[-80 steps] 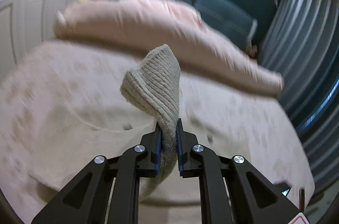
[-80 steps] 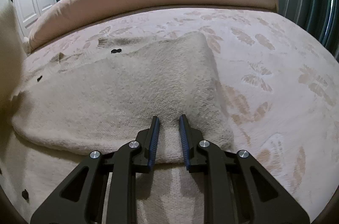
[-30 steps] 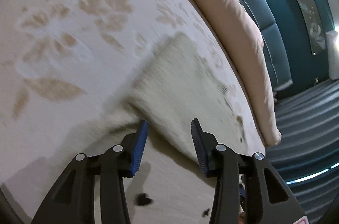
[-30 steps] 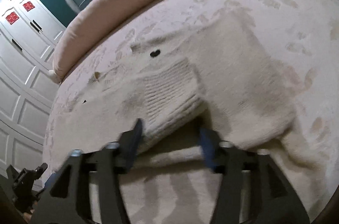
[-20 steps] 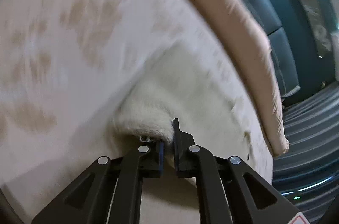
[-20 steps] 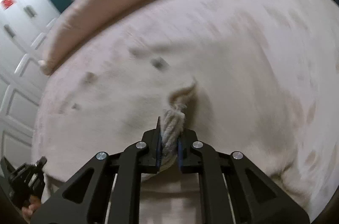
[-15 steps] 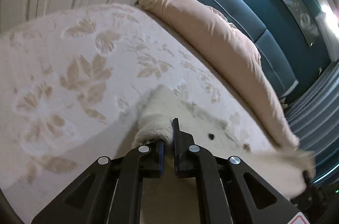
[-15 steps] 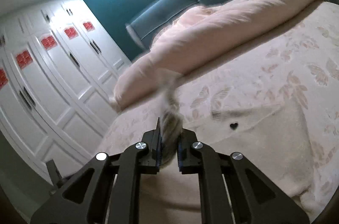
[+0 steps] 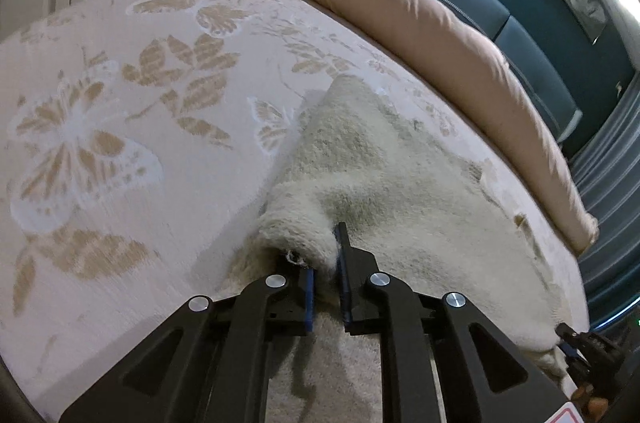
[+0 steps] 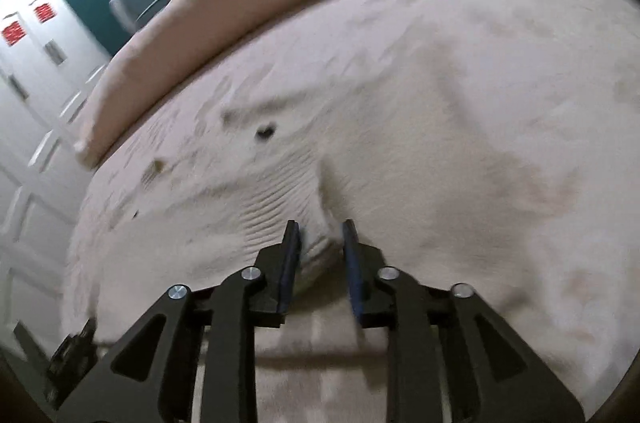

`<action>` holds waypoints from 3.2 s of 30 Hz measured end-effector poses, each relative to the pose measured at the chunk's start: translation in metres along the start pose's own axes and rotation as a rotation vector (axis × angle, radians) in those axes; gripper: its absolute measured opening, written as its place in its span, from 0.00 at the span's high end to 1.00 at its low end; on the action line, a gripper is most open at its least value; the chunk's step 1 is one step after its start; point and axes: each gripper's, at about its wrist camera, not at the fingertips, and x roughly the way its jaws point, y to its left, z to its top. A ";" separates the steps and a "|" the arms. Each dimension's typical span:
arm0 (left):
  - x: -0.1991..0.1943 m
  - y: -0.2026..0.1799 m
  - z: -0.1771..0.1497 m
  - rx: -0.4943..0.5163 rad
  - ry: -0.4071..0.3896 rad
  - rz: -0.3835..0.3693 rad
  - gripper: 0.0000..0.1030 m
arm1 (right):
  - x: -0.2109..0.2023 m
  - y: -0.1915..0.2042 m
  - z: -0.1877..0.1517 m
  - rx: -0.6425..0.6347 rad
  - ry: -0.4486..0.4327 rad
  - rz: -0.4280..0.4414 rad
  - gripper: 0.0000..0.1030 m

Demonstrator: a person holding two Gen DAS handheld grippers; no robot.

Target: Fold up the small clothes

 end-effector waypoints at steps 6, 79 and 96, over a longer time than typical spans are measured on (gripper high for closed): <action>-0.002 0.006 -0.002 -0.040 -0.019 -0.055 0.87 | 0.001 0.113 0.012 -0.269 0.009 0.183 0.60; -0.003 0.001 0.008 -0.076 0.013 -0.039 0.83 | 0.024 -0.011 0.020 -0.098 0.168 0.198 0.48; -0.001 -0.012 0.006 0.070 0.037 0.137 0.88 | 0.015 -0.023 0.012 -0.075 0.083 0.175 0.94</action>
